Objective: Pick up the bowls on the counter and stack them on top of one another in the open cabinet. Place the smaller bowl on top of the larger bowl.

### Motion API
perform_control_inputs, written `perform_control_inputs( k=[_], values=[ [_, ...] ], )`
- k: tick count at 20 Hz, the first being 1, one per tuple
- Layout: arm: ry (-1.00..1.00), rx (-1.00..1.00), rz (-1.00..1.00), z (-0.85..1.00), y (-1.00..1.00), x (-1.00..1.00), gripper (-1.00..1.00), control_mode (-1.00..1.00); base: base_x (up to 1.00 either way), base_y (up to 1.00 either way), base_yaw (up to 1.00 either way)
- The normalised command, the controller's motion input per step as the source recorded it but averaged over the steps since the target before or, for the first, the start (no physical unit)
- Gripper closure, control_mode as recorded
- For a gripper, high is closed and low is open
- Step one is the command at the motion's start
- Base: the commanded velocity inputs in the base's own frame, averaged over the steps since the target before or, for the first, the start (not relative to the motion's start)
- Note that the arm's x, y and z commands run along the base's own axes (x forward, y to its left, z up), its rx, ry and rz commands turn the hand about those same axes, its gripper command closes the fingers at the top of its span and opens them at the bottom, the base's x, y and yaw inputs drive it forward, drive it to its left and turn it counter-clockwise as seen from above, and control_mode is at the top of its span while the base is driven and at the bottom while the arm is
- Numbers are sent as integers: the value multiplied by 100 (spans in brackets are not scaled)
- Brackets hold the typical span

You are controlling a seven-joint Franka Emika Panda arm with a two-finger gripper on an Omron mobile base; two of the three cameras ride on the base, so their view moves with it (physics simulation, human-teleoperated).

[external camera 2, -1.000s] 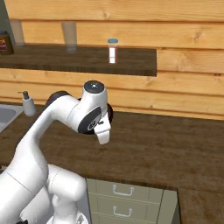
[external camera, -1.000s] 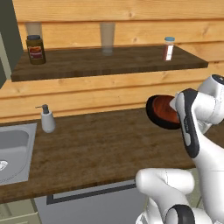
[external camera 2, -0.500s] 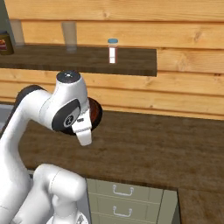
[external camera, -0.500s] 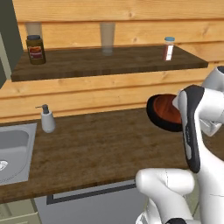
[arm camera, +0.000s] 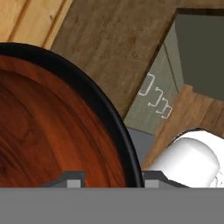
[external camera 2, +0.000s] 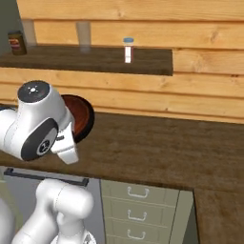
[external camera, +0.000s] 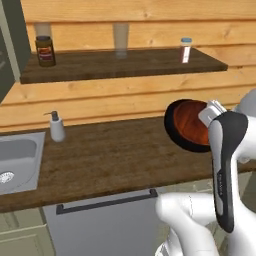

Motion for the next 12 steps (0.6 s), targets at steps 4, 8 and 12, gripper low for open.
perform_control_inputs(
  k=[4, 8, 12],
  values=[
    [0, 0, 0, 0, 0, 0, 100, 100, -100, 43, 5],
    [0, 0, 0, 0, 0, 0, 100, 100, -100, 87, 9],
    [0, 0, 0, 0, 0, 0, 100, 100, -100, 100, 10]
  ],
)
